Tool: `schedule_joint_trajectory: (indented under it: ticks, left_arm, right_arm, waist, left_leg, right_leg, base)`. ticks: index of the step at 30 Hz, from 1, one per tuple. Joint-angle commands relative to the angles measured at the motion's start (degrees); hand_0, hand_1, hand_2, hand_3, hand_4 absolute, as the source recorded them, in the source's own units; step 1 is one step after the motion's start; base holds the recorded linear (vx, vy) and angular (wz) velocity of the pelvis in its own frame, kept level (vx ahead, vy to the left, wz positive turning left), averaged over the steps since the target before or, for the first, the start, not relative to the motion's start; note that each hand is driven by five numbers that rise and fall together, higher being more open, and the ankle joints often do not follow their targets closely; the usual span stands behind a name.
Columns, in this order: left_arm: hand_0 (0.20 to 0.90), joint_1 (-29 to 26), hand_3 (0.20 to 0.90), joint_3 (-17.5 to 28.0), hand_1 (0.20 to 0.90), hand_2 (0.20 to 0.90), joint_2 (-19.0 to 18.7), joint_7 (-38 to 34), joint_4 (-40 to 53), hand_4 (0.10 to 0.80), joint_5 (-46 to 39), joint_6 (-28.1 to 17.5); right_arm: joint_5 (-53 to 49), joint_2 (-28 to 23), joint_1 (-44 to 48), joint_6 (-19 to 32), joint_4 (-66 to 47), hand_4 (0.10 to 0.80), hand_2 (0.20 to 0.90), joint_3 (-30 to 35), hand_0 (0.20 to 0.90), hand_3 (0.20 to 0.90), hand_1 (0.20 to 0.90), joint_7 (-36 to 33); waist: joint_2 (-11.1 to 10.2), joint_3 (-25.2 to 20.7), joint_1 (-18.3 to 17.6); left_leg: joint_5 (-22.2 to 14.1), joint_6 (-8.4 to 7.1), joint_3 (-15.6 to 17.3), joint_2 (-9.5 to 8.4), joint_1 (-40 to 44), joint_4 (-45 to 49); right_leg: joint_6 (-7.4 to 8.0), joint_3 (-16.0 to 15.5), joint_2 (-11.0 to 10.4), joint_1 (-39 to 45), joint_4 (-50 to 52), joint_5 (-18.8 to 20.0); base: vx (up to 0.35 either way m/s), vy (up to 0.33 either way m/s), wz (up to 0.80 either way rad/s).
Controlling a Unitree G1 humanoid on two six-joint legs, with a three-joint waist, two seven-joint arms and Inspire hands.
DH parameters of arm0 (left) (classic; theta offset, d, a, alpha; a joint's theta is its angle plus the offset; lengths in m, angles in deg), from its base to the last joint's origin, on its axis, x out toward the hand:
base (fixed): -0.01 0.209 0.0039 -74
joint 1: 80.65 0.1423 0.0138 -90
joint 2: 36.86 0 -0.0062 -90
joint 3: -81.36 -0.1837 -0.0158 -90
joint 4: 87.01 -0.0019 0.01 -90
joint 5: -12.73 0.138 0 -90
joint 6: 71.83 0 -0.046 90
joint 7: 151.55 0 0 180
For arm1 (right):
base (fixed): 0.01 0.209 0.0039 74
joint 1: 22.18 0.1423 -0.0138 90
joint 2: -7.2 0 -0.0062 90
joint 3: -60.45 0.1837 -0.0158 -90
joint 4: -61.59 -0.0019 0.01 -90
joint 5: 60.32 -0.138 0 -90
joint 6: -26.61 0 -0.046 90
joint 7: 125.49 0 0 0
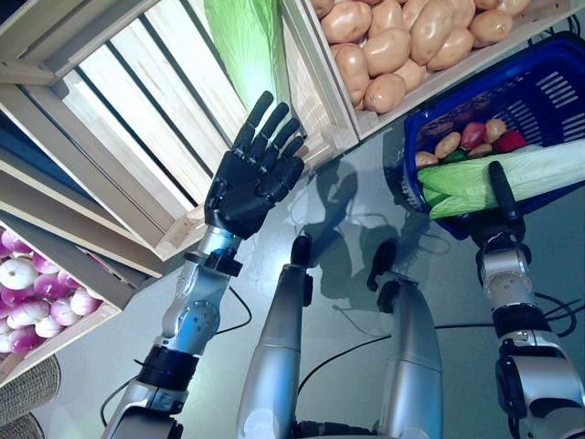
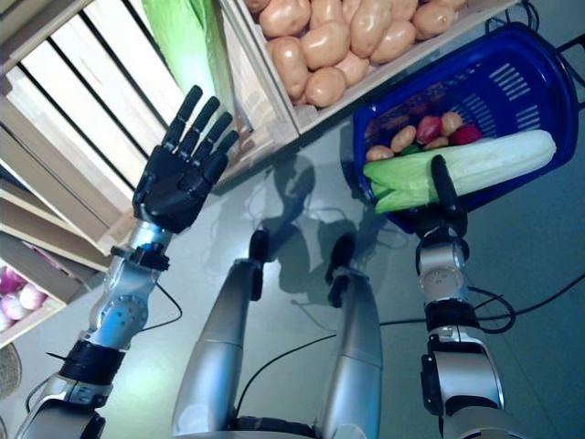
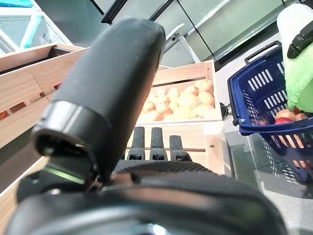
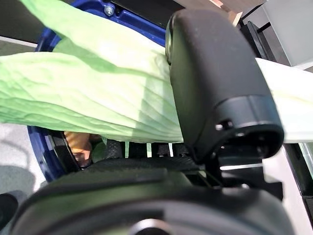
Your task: Put vegetables into the basket
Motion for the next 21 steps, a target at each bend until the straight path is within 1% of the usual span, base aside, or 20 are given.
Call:
schedule_joint_trajectory:
  ticks: [1,8,12,15,19,21]
  left_arm:
    - [0.900,-2.3,0.900,1.0,0.900,0.900,-0.2,2.1,7.0,0.800,-0.2,-3.5]
    - [0.900,-1.6,0.900,1.1,0.900,0.900,-0.9,2.9,7.3,0.800,-1.1,-2.8]
    - [0.900,-0.9,0.900,1.0,0.900,0.900,-1.6,2.9,6.9,0.800,-0.8,-2.7]
    - [0.900,-0.8,0.900,1.1,0.900,0.900,-2.2,3.4,6.9,0.800,-0.7,-2.2]
    - [0.900,-0.5,0.900,0.5,0.900,0.900,-4.0,3.7,6.4,0.800,1.2,-1.9]
    - [0.900,-0.3,0.900,0.4,0.900,0.900,-4.8,3.7,6.1,0.800,1.2,-2.0]
  right_arm:
    - [3.4,-6.2,1.3,0.4,-2.3,0.400,0.300,-0.5,0.300,0.300,0.300,0.3]
    - [5.9,-8.0,2.5,1.6,-1.4,0.400,0.300,-1.7,0.300,0.300,0.300,-2.9]
    - [4.8,-9.9,3.4,2.0,-0.9,0.400,0.300,-1.3,0.300,0.300,0.300,-3.6]
    - [2.9,-11.0,4.2,2.1,-0.9,0.400,0.300,-0.4,0.300,0.300,0.300,-5.5]
    - [2.0,-12.5,4.9,2.0,0.0,0.400,0.300,0.3,0.300,0.300,0.300,-7.1]
    - [2.0,-13.7,5.5,1.7,1.0,0.400,0.300,0.6,0.300,0.300,0.300,-8.1]
  waist:
    - [1.6,-0.3,0.4]
    - [1.0,-0.3,0.8]
    - [0.6,-0.3,0.9]
    - [0.3,-0.3,1.0]
    - [0.3,-0.3,1.2]
    - [0.4,-0.3,1.3]
  left_leg:
    - [1.6,1.46,3.4,-2.47,0.5,-5.2]
    - [1.9,1.30,3.0,-2.23,2.4,-7.7]
    - [1.7,1.28,2.7,-2.25,3.2,-8.3]
    - [1.7,1.43,2.6,-2.22,3.7,-8.9]
    - [1.6,1.73,2.3,-2.23,4.0,-9.4]
    - [2.0,1.64,2.1,-2.33,4.2,-9.9]
  right_leg:
    - [-0.10,-1.3,2.0,2.1,2.7,-0.3]
    - [-0.03,-2.0,2.3,4.0,-0.1,0.2]
    - [0.02,-2.2,2.6,4.9,-1.2,0.5]
    - [-0.01,-2.4,2.9,5.3,-1.8,0.5]
    - [-0.05,-2.7,3.0,5.7,-2.0,0.5]
    - [-0.08,-2.9,3.0,5.9,-2.4,0.6]
  base:
    - [0.000,0.000,0.00]
    - [0.023,-0.034,0.00]
    - [0.036,-0.051,0.02]
    - [0.033,-0.061,0.02]
    - [0.041,-0.056,0.03]
    - [0.071,-0.047,0.00]
